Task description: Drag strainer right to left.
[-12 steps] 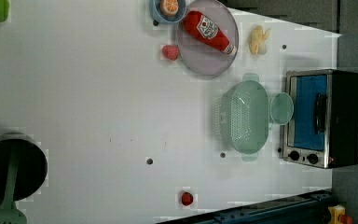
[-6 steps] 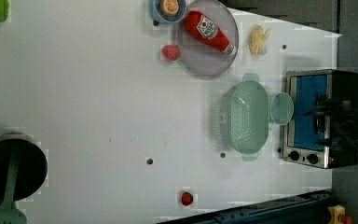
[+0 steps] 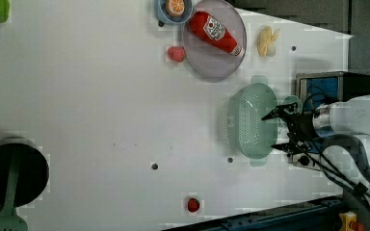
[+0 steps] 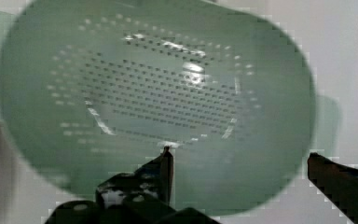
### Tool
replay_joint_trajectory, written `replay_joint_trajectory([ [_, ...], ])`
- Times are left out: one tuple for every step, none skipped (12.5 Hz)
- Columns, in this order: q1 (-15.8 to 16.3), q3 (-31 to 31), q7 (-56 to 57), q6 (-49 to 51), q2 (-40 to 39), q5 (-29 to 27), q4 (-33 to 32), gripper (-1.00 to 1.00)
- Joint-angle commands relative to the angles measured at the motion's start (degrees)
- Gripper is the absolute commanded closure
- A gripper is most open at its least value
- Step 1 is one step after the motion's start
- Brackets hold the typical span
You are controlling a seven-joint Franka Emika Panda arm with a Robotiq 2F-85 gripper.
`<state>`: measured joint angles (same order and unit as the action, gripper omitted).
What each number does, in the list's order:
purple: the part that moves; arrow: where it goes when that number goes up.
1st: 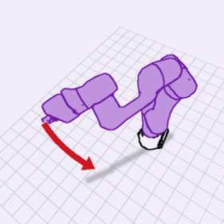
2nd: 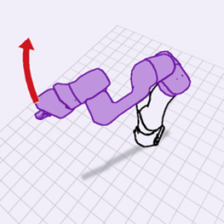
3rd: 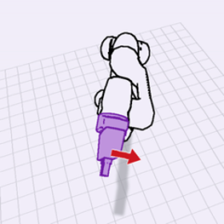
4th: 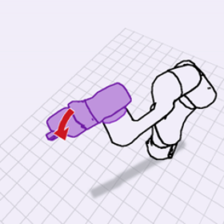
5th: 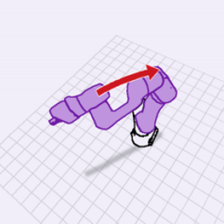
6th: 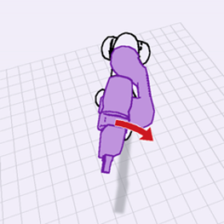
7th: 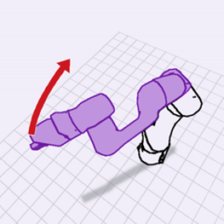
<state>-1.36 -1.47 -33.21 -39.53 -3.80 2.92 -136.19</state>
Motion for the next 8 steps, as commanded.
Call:
replay_joint_trajectory([
  [0.1, 0.3, -8.2, -11.0, -1.6, -0.2, -4.0, -1.00],
  [0.3, 0.2, -8.2, -14.7, -3.3, -0.3, -5.4, -1.00],
  [0.4, 0.2, -8.2, -17.8, -5.4, -0.3, -6.3, -1.00],
  [0.5, 0.1, -8.2, -20.3, -7.9, -0.3, -6.1, -1.00],
  [0.8, -0.1, -8.2, -22.3, -10.5, -0.3, -5.6, -1.00],
  [1.0, -0.6, -8.2, -24.1, -12.8, -0.3, -5.0, -1.00],
  [1.2, -1.0, -9.1, -25.8, -14.5, -0.6, -4.7, -1.00],
  [1.5, -1.2, -12.1, -27.6, -15.6, -1.1, -4.5, -1.00],
])
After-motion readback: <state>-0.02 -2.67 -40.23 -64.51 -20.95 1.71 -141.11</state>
